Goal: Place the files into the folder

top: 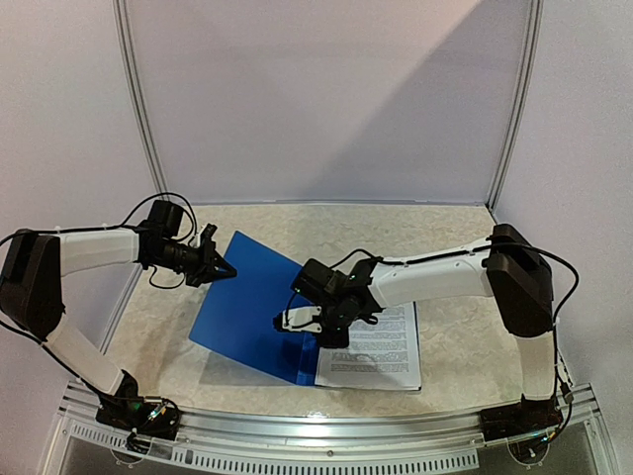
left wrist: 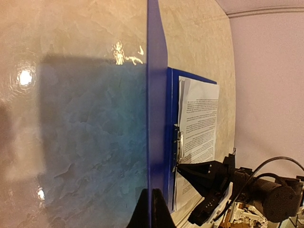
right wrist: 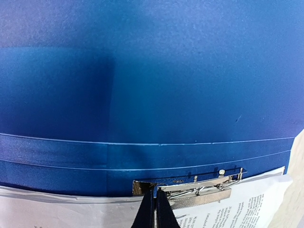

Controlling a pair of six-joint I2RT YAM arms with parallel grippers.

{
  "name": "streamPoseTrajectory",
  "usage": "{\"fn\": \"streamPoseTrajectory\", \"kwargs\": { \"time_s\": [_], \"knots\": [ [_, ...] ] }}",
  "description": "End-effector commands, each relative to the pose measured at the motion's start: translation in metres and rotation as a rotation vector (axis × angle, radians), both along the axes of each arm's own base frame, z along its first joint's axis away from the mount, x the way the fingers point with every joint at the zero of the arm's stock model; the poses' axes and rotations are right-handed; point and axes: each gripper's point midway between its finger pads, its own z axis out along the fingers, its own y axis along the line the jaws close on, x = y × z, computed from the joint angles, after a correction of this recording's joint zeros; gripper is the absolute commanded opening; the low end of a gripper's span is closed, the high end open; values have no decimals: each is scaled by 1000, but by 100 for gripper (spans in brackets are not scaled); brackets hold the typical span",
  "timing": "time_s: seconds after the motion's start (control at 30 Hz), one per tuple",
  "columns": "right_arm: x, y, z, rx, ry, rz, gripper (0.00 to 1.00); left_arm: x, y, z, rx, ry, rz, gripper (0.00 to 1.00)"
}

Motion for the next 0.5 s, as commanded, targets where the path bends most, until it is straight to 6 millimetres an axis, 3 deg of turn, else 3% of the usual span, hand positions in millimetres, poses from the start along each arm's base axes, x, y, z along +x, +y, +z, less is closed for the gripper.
{"fn": "streamPoseTrajectory", "kwargs": {
  "time_s": [0.0, 0.27, 0.47],
  "knots": [
    [-21, -14, -33, -65, 136, -16, 0, -5, -4, -5, -8, 16, -15, 0],
    [-18, -14, -24, -52, 120, -26, 1, -4, -3, -4, -1, 7, -17, 0],
    [-16, -16, -22, -59, 105, -24, 12, -4, -3, -4, 2, 5, -18, 0]
  ]
}}
